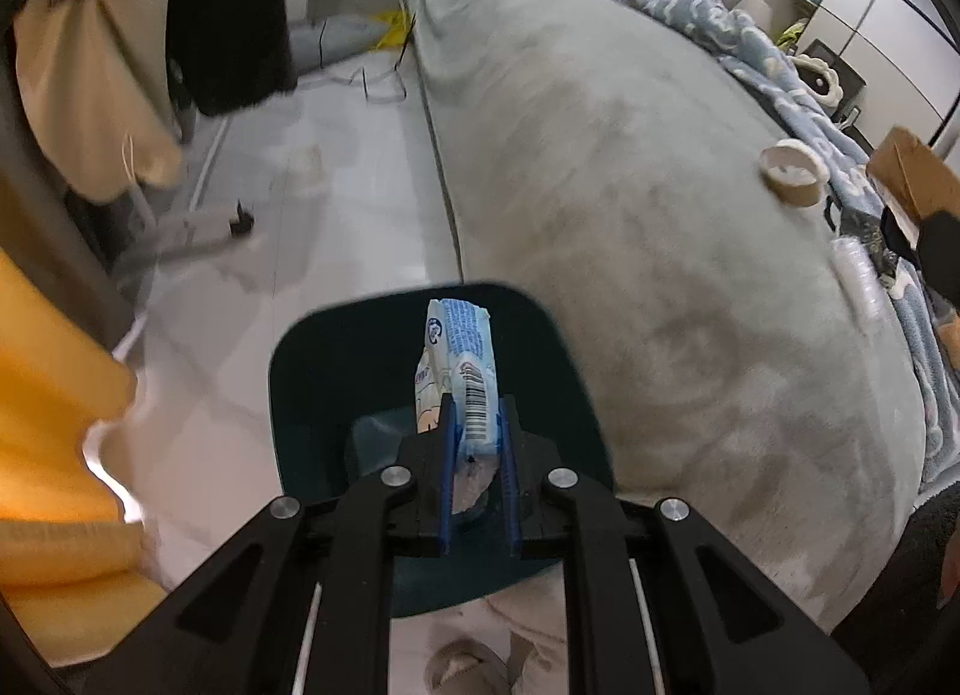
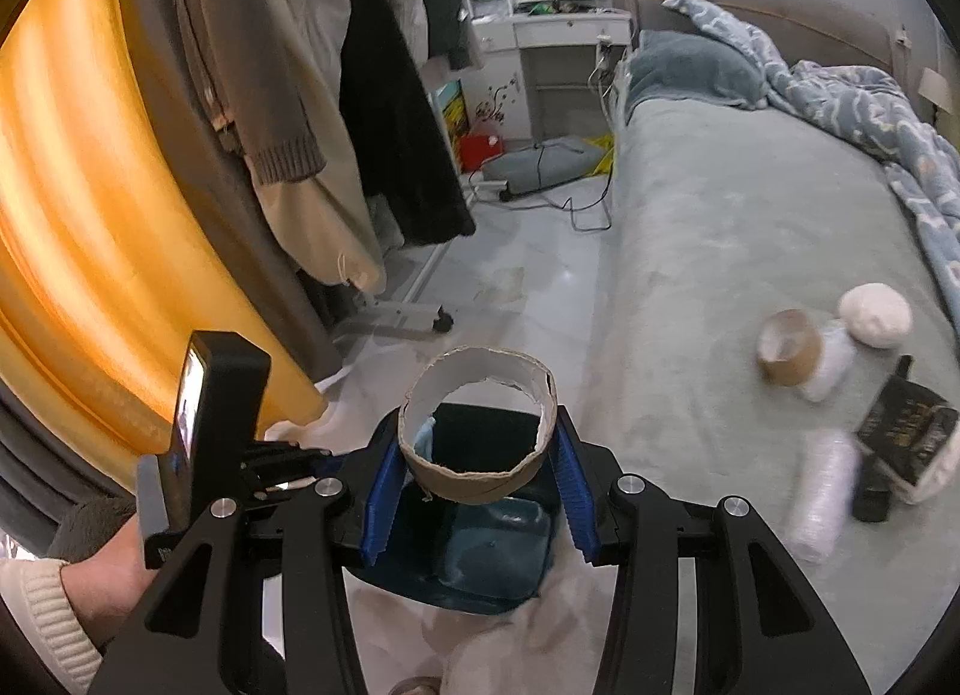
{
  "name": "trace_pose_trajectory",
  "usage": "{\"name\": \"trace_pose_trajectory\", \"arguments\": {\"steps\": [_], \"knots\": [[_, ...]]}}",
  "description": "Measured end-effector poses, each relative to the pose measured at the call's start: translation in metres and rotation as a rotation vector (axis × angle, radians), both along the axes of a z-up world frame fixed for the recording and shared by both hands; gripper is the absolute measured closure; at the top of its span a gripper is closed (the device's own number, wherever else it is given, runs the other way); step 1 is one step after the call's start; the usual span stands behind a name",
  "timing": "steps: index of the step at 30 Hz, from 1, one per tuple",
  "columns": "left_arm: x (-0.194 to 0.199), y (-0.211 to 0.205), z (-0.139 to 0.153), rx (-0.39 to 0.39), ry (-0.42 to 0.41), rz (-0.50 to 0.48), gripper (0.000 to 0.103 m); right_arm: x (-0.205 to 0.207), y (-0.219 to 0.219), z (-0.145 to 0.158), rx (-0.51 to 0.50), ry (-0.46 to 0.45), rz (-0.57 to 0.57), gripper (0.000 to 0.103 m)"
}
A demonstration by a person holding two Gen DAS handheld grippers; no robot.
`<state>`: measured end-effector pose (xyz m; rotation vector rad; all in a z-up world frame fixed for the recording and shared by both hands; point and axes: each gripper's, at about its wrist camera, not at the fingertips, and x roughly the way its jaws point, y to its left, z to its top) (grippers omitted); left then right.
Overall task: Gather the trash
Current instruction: 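Carry the wipe pack with the left tool and tape roll with the right tool to the bin, then open the left tool over the bin while the right tool releases the tape roll into it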
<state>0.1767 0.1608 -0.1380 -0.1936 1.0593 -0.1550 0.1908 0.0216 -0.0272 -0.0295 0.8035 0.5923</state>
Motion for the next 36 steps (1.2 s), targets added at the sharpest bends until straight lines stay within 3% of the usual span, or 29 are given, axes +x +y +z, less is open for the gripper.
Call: {"name": "trace_pose_trajectory", "arguments": {"steps": [6, 13, 19, 22, 25, 30, 36], "knots": [[0.000, 0.014, -0.027, -0.039, 0.112, 0.013, 0.088, 0.014, 0.023, -0.017, 0.028, 0.061, 0.012, 0.056], [0.000, 0.028, -0.055, -0.121, 0.218, 0.044, 0.088, 0.033, 0.042, -0.036, -0.006, 0.104, 0.009, 0.056], [-0.002, 0.038, -0.067, -0.095, 0.267, 0.048, 0.085, 0.048, 0.050, -0.058, -0.034, 0.160, 0.003, 0.056], [-0.005, 0.049, -0.061, -0.106, 0.245, 0.068, 0.073, 0.056, 0.054, -0.072, -0.032, 0.203, -0.003, 0.056], [-0.011, 0.061, -0.050, -0.133, 0.200, 0.088, 0.056, 0.064, 0.060, -0.083, -0.031, 0.236, -0.005, 0.056], [-0.019, 0.073, -0.026, -0.102, 0.115, 0.108, 0.048, 0.072, 0.074, -0.103, -0.065, 0.273, 0.004, 0.056], [-0.030, 0.082, 0.007, -0.067, -0.029, 0.133, 0.048, 0.076, 0.095, -0.130, -0.125, 0.317, 0.030, 0.056]]}}
